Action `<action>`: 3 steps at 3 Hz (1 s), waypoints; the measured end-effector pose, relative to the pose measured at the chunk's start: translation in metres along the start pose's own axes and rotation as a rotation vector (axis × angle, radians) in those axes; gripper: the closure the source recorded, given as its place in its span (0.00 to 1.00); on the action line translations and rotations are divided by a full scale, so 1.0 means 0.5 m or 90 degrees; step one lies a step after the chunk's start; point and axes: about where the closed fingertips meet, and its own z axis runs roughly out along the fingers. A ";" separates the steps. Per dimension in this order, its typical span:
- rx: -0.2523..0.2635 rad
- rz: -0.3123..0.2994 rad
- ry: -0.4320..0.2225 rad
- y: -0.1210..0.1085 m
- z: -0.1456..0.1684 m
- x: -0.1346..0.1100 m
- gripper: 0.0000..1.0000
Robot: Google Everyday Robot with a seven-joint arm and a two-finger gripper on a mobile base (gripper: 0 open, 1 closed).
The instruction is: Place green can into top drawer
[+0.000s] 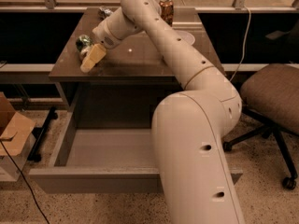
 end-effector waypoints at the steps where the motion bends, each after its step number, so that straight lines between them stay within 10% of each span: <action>1: 0.018 -0.002 -0.008 -0.004 0.013 0.000 0.00; 3: 0.039 0.021 -0.025 0.009 0.035 -0.001 0.27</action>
Offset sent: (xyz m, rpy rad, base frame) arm -0.0020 0.0124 -0.0073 0.0553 -0.0374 -0.0547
